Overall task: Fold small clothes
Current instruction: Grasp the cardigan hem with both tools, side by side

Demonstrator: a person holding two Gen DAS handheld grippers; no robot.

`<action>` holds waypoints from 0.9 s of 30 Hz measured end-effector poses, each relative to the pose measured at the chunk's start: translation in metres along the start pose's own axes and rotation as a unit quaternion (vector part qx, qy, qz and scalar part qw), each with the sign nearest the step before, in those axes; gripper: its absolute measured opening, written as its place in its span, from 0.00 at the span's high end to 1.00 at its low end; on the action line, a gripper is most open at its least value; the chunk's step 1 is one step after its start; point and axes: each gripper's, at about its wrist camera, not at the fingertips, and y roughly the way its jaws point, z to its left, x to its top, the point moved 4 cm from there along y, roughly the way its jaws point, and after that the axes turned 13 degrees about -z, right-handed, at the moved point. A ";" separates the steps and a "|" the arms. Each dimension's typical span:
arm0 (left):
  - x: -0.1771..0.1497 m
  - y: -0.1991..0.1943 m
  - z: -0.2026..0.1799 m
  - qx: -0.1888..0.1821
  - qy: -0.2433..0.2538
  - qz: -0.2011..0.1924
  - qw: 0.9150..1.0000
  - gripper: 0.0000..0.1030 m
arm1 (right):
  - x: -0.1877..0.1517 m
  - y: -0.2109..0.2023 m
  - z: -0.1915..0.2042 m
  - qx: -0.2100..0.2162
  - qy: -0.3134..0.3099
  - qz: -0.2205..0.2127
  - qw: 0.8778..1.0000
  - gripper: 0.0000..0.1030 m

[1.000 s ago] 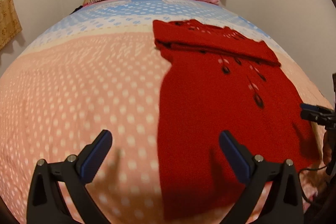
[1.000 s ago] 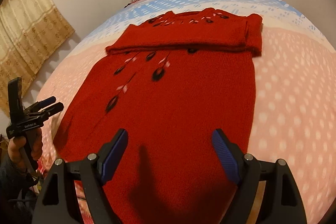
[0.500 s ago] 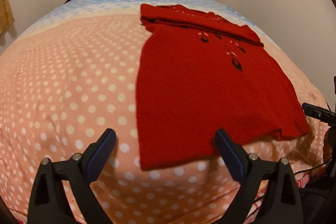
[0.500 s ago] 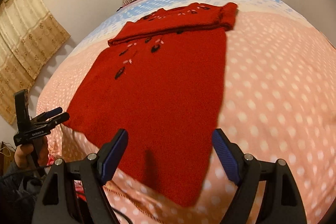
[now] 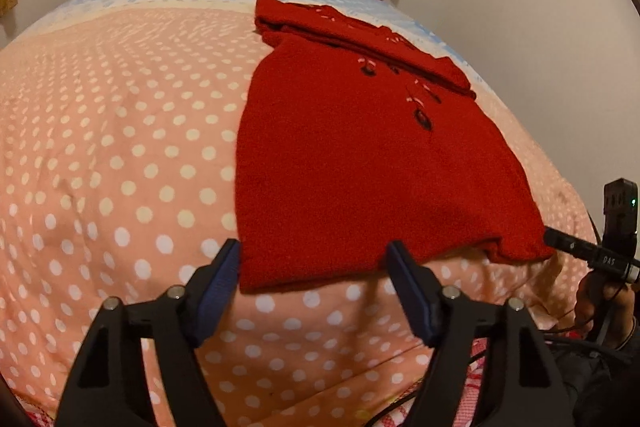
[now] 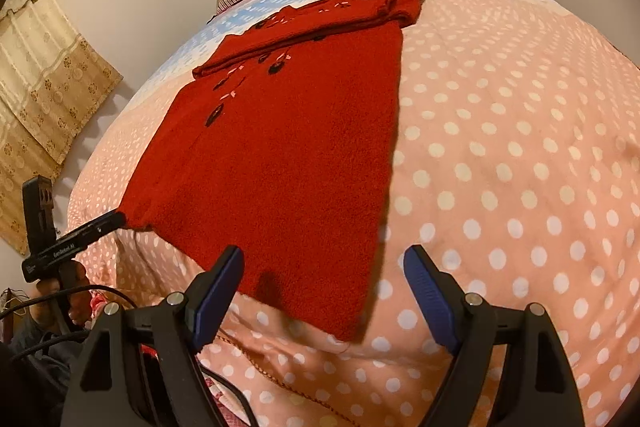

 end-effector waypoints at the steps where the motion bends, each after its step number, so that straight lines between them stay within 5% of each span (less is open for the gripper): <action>1: 0.001 0.001 0.000 -0.003 -0.003 -0.003 1.000 0.29 | 0.000 0.000 0.000 0.003 0.002 0.001 1.000 0.20; 6: 0.000 -0.001 0.002 -0.016 -0.006 -0.012 1.000 0.30 | -0.004 0.002 0.000 -0.001 0.010 -0.014 1.000 0.19; 8: 0.001 -0.002 0.004 -0.016 -0.005 -0.014 1.000 0.42 | -0.004 0.002 0.001 -0.002 0.013 -0.019 1.000 0.18; 10: 0.002 -0.001 0.006 -0.022 -0.008 -0.014 1.000 0.75 | -0.004 0.002 0.001 -0.002 0.016 -0.020 1.000 0.19; 11: 0.002 0.001 0.008 -0.026 -0.013 -0.010 1.000 0.80 | -0.004 0.001 0.001 -0.001 0.017 -0.020 1.000 0.20; 13: 0.002 0.001 0.013 -0.035 -0.028 -0.012 0.999 0.81 | -0.005 0.000 0.005 0.005 0.009 -0.020 1.000 0.30; 14: 0.002 0.001 0.013 -0.035 -0.030 -0.013 0.999 0.81 | -0.005 0.000 0.007 0.013 0.005 -0.020 1.000 0.53; 16: 0.002 0.001 0.011 -0.030 -0.021 -0.013 0.999 0.79 | -0.008 0.004 0.008 0.029 0.014 -0.004 0.999 0.74; 24: 0.004 0.001 0.014 -0.037 -0.041 -0.015 0.998 0.68 | -0.008 0.004 -0.009 0.059 0.090 -0.017 0.994 0.74; 27: 0.002 0.001 0.013 -0.046 -0.028 -0.025 0.998 0.75 | -0.009 0.004 -0.004 0.061 0.073 -0.022 0.995 0.74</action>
